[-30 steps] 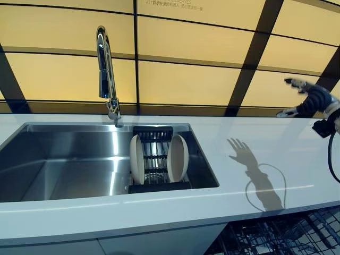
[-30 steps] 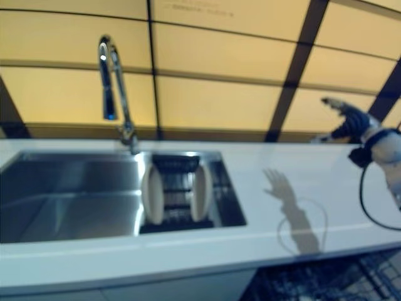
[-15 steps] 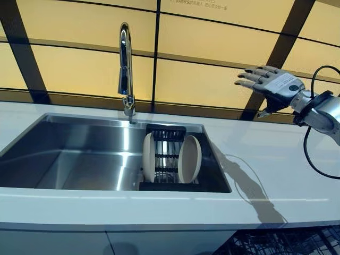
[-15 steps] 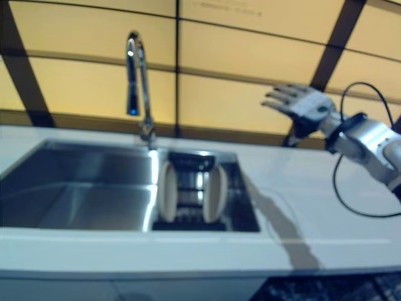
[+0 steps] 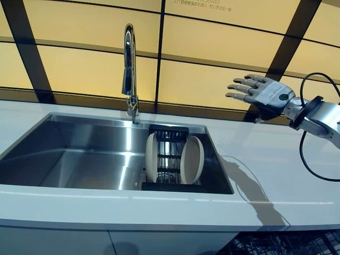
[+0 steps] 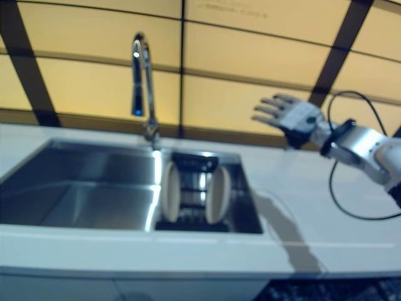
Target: Take plates into dishwasher
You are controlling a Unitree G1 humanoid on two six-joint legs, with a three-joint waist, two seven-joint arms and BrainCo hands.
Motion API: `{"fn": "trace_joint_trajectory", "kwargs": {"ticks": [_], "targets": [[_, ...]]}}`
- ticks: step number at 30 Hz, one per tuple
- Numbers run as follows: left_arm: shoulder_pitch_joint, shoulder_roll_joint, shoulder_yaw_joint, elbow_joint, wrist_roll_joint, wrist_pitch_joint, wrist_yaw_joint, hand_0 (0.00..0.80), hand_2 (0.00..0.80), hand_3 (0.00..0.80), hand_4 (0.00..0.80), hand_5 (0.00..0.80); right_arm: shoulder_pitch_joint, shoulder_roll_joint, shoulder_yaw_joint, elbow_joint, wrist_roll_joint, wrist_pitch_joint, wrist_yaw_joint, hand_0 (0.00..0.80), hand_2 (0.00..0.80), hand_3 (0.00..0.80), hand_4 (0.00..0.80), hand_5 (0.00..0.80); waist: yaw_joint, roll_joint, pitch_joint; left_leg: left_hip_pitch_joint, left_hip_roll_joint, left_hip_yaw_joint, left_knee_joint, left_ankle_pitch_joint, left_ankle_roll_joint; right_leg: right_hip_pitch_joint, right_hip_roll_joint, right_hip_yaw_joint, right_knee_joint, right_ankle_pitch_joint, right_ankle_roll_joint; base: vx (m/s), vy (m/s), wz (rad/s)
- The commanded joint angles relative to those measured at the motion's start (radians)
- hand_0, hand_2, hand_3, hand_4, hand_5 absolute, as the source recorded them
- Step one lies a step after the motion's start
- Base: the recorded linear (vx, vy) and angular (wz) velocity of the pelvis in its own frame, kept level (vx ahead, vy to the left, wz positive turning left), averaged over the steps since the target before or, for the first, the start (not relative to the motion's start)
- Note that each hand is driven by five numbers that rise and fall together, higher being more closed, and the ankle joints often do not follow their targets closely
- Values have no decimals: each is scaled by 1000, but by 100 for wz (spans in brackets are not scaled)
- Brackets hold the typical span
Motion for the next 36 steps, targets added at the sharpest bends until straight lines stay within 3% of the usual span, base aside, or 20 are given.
{"fn": "trace_joint_trajectory", "kwargs": {"ticks": [1,36], "targets": [[-17,25,-11,-12,10,0,-3,0,0,0,0,0,-89,16,22,59,13,9,-26,0,0,0,0,0,43,-10,6,-33,-42,-29,2,-8,46,39,-9,0,30,-21,82,0,0,0],[-24,7,-5,-19,18,-4,0,0,0,0,0,0,-38,122,22,-14,48,-20,130,0,0,0,0,0,59,-4,11,-30,-42,-37,2,-8,35,52,-12,-20,26,-35,75,0,1,0]]}}
